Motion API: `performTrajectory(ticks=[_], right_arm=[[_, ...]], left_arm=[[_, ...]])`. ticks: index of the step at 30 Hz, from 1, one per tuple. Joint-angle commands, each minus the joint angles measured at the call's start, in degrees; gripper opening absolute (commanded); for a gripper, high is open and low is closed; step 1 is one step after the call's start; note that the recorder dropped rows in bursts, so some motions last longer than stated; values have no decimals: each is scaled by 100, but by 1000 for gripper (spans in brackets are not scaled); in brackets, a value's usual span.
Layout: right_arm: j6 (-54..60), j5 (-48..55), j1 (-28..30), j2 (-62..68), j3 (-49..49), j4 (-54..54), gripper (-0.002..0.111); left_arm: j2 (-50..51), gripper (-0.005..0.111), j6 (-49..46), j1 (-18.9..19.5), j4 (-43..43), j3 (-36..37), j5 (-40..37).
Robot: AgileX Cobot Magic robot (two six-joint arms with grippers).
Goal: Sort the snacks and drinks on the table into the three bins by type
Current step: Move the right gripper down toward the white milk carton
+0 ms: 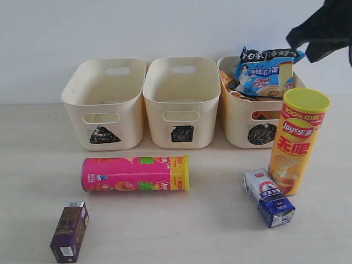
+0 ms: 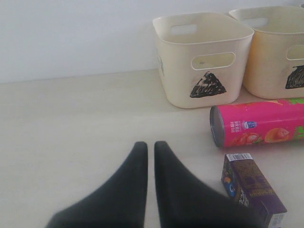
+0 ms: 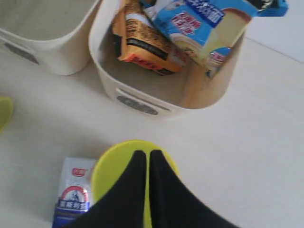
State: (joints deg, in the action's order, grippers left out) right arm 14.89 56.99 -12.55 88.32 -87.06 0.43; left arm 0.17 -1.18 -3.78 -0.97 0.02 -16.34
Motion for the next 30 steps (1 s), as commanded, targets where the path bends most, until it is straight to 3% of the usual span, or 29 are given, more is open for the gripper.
performTrajectory(ticks=[1, 8, 13, 24, 26, 30], right_arm=[[-127, -18, -552, -375, 436, -75, 0], [-393, 32, -1790, -499, 1141, -158, 0], [-847, 350, -2248, -513, 1505, -427, 0], [-1440, 483, -2468, -522, 2413, -987, 2], [-1440, 437, -2468, -522, 2550, -992, 11], [-1600, 95, -2456, -522, 2835, -1046, 45]], left_arm=[[-17, 4, 31, 19, -3, -2, 33], [-17, 4, 31, 19, -3, -2, 22], [-17, 4, 31, 19, -3, -2, 22], [-17, 4, 31, 19, -3, -2, 33], [-17, 4, 31, 19, -3, -2, 33], [-17, 4, 31, 19, -3, -2, 21]])
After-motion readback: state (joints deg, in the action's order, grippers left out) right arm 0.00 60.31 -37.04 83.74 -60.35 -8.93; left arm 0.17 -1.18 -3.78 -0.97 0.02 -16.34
